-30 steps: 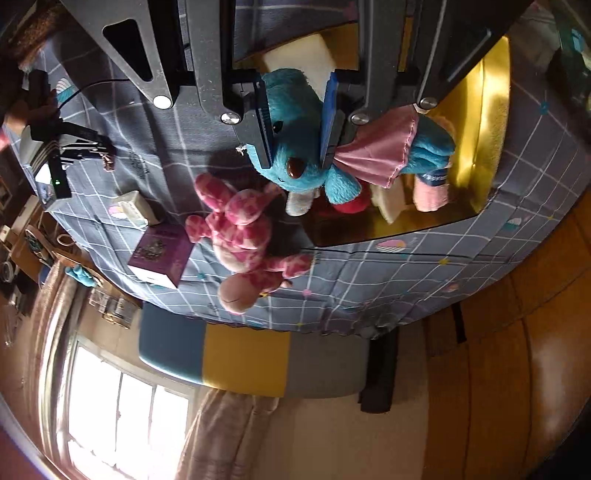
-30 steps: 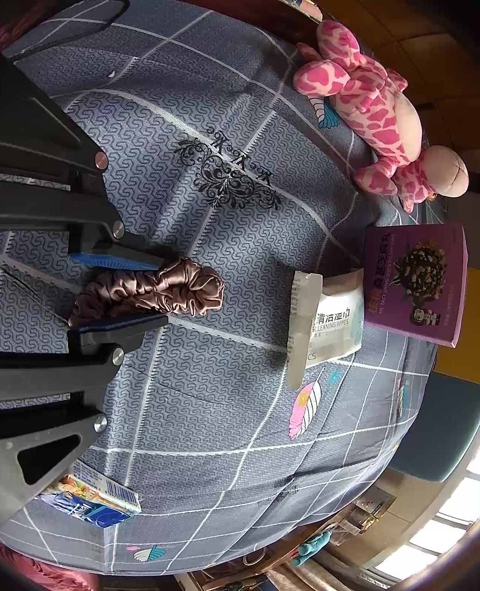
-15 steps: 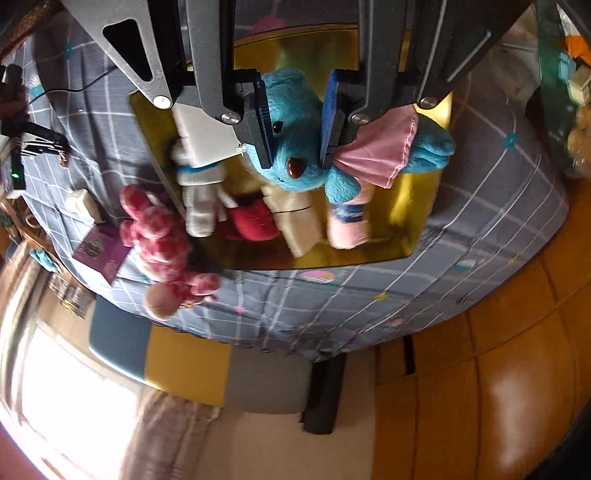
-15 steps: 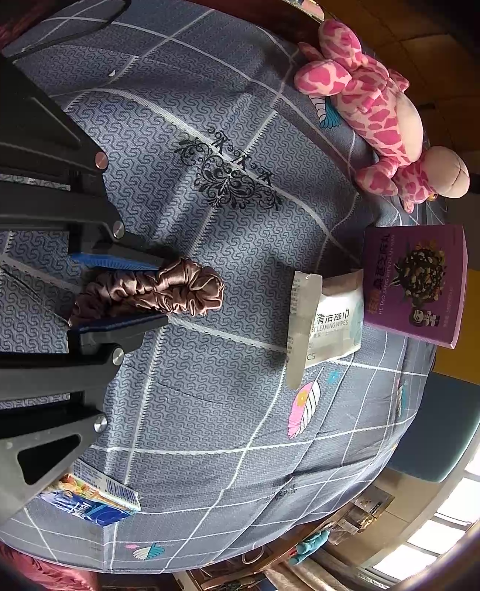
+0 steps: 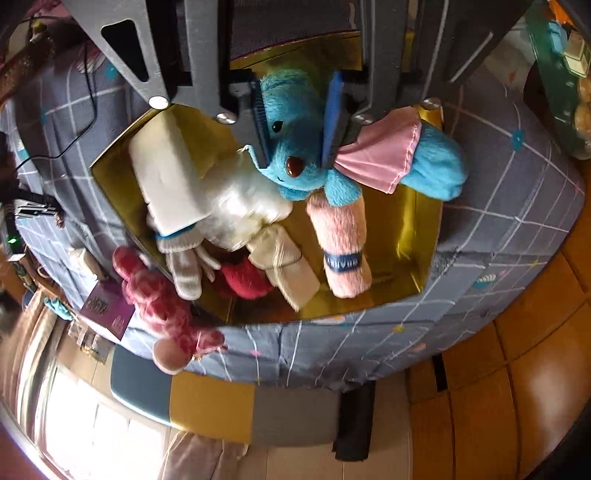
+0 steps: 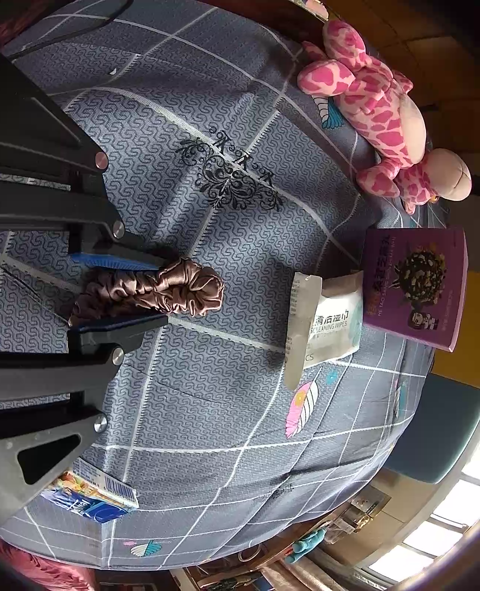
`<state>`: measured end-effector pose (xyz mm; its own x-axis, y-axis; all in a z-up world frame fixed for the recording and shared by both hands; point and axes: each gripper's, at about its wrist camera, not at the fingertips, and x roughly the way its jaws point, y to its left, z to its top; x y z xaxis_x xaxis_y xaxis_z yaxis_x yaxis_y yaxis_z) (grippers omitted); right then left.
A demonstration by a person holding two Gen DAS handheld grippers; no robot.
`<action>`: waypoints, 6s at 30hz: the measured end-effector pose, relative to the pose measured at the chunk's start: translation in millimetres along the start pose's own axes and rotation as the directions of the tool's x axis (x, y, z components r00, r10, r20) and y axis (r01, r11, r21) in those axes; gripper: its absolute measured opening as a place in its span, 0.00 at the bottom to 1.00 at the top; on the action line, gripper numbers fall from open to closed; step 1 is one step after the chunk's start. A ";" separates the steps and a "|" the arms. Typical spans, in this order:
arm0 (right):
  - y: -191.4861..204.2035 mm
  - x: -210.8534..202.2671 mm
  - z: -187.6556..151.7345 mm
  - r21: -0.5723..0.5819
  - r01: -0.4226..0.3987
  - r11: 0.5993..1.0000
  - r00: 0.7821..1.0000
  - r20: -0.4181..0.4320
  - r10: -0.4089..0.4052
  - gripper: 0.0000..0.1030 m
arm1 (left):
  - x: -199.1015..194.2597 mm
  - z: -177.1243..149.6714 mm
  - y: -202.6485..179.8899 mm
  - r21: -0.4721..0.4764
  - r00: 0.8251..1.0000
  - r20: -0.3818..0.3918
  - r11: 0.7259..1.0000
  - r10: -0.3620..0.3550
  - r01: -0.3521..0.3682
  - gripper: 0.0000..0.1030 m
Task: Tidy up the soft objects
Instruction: 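Carry the blue plush toy into the gold box and open the left tool, then carry the brown scrunchie into the gold box and open the right tool, then grasp the blue Tempo tissue pack with the right tool while the left tool moves toward the wet wipes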
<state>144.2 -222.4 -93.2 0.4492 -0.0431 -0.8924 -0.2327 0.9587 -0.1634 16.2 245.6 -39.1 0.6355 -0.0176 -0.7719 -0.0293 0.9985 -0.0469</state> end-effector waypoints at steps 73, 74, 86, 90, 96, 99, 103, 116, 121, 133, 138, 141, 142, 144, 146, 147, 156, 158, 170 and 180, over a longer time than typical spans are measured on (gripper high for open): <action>330.6 -93.4 77.5 -0.207 -0.529 0.823 0.841 -0.002 0.540 0.20 | -71.7 14.1 5.8 -0.242 0.953 0.222 0.959 0.206 -0.151 0.78; 339.3 -86.5 75.3 -0.213 -0.526 0.824 0.845 -0.024 0.534 0.20 | -70.7 13.9 7.6 -0.246 0.954 0.218 0.957 0.208 -0.152 0.78; 350.5 -60.9 58.7 -0.195 -0.554 0.810 0.831 -0.067 0.552 0.38 | -65.3 12.1 18.8 -0.277 0.954 0.198 0.946 0.226 -0.166 0.80; 344.9 -69.5 57.9 -0.204 -0.542 0.815 0.837 -0.040 0.546 0.38 | -66.3 12.4 18.1 -0.273 0.951 0.206 0.947 0.229 -0.169 0.80; 327.7 -93.3 50.5 -0.216 -0.512 0.832 0.844 0.057 0.534 0.38 | -69.6 12.5 11.6 -0.256 0.952 0.214 0.953 0.221 -0.164 0.80; 317.2 -107.3 45.5 -0.229 -0.477 0.849 0.846 0.141 0.514 0.38 | -71.6 13.4 7.0 -0.244 0.951 0.220 0.956 0.216 -0.161 0.80; 295.9 -115.9 41.1 -0.202 -0.429 0.880 0.861 0.204 0.466 0.38 | -72.1 13.8 1.8 -0.228 0.952 0.223 0.961 0.208 -0.157 0.80; 232.0 -121.1 27.8 -0.118 -0.340 0.933 0.899 0.252 0.360 0.38 | -72.3 15.0 -20.5 -0.171 0.958 0.228 0.976 0.176 -0.138 0.80; 207.7 -122.9 27.4 -0.083 -0.317 0.945 0.907 0.265 0.328 0.38 | -72.2 18.1 -32.3 -0.143 0.960 0.231 0.981 0.161 -0.130 0.80; 131.4 -119.4 22.2 0.023 -0.203 0.979 0.943 0.274 0.189 0.38 | -67.7 31.1 -70.0 -0.045 0.966 0.229 0.993 0.116 -0.109 0.80; 88.4 -116.6 18.8 0.110 -0.140 0.984 0.960 0.260 0.107 0.38 | -64.8 38.0 -89.1 0.005 0.970 0.229 0.996 0.084 -0.088 0.80; 57.5 -114.0 15.5 0.170 -0.103 0.980 0.970 0.237 0.061 0.38 | -61.7 43.6 -101.4 0.034 0.972 0.225 0.997 0.063 -0.072 0.80; 48.2 -113.5 14.6 0.191 -0.082 0.978 0.973 0.228 0.037 0.38 | -61.0 45.6 -106.0 0.044 0.973 0.225 0.997 0.056 -0.068 0.80; 25.6 -114.3 11.7 0.238 -0.044 0.970 0.975 0.221 -0.010 0.38 | -59.5 50.3 -116.3 0.068 0.974 0.225 0.996 0.038 -0.055 0.80; 2.0 -114.1 8.0 0.292 -0.025 0.956 0.975 0.217 -0.041 0.38 | -57.8 55.1 -127.0 0.088 0.975 0.223 0.995 0.018 -0.039 0.80; -10.6 -113.5 5.8 0.322 -0.012 0.947 0.975 0.213 -0.060 0.38 | -56.7 57.3 -133.4 0.102 0.975 0.222 0.994 0.007 -0.030 0.80; -125.3 -87.4 -33.1 0.642 0.152 0.751 0.951 0.113 -0.289 0.39 | -39.7 69.4 -188.1 0.203 0.981 0.177 0.978 -0.082 0.045 0.80; -147.5 -83.5 -47.4 0.742 0.101 0.663 0.966 0.086 -0.244 0.39 | -34.0 70.1 -198.4 0.210 0.983 0.155 0.975 -0.102 0.068 0.80; -174.6 -67.4 -73.8 0.865 -0.012 0.502 0.990 0.081 -0.116 0.39 | -9.1 74.6 -271.6 0.307 0.983 0.091 0.943 -0.160 0.125 0.81; -182.4 -68.7 -83.3 0.895 -0.020 0.445 0.990 0.080 -0.116 0.40 | -9.2 75.1 -307.0 0.373 0.978 0.084 0.916 -0.192 0.148 0.81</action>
<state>84.0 -417.7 -37.0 0.5404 -0.1316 -0.8311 0.6596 0.6795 0.3213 77.3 -56.8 30.1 0.6916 -0.2046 -0.6927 0.3546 0.9317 0.0789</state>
